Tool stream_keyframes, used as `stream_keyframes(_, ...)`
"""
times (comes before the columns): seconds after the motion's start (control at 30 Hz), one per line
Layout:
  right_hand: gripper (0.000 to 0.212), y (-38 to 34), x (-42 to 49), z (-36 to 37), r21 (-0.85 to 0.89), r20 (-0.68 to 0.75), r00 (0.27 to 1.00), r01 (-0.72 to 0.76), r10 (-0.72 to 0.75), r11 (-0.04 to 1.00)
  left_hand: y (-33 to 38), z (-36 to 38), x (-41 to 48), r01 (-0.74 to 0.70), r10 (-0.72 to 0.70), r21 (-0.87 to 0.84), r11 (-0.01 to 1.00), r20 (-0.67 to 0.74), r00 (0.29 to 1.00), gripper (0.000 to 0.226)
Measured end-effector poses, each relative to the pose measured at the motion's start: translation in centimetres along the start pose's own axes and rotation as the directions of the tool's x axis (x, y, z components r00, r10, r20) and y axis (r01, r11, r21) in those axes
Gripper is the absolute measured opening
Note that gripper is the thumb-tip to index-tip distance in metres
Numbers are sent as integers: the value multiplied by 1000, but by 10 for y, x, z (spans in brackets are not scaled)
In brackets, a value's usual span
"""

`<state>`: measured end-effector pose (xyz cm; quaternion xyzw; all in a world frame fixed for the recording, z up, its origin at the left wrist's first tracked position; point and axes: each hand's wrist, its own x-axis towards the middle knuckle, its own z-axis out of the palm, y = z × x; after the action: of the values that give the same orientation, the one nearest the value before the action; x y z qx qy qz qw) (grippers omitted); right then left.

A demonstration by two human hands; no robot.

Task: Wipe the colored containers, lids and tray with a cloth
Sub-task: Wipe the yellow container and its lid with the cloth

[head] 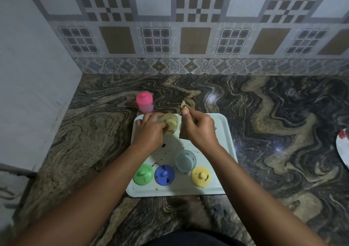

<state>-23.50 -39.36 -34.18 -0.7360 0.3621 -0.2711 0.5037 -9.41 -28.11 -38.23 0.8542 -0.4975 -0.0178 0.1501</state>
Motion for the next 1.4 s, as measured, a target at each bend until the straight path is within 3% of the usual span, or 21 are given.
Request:
stream_keyframes(0.13,39,-7,-9,-8,23,-16,1000,3,-3,1000,1,-9,6,21,-23,-66,998,-24,999,13)
stream_keyframes(0.23,49,-12,-14,-20,65,-71,997,-13,17,998,-1,-34,15,-5,-7,-245,970,-49,999,12)
stream_keyframes(0.4,24,-20,-14,-37,126,-101,994,57,-45,990,12,-96,19,-23,3,-559,829,-36,999,13)
stream_keyframes(0.5,39,-32,-17,-40,175,-131,984,143,-120,974,21,-124,15,1,-12,-669,743,-12,1000,13)
stream_keyframes(0.7,41,-61,-41,-39,279,-79,963,268,-256,922,50,-162,3,-48,-28,-683,729,-100,995,16)
stream_keyframes(0.83,70,-60,-56,-39,255,-33,947,316,-318,914,61,-174,-5,-48,-67,-710,703,-133,989,5)
stream_keyframes(0.93,60,-56,-58,-39,342,-60,962,271,-267,900,62,-180,-9,-59,-34,-729,681,-112,993,18)
stream_keyframes(1.07,48,-57,-64,-41,482,-42,969,233,-244,845,62,-185,-10,-68,14,-775,628,-76,997,13)
stream_keyframes(1.17,28,-61,-67,-42,413,-55,953,295,-299,862,67,-185,-9,-35,-5,-819,573,-47,999,9)
stream_keyframes(1.3,35,-57,-67,-35,162,-202,884,456,-423,875,81,-181,-11,-103,-7,-725,681,-147,989,7)
stream_keyframes(1.4,26,-59,-69,-39,226,-252,880,459,-404,859,86,-188,-12,-87,4,-775,627,-109,994,20)
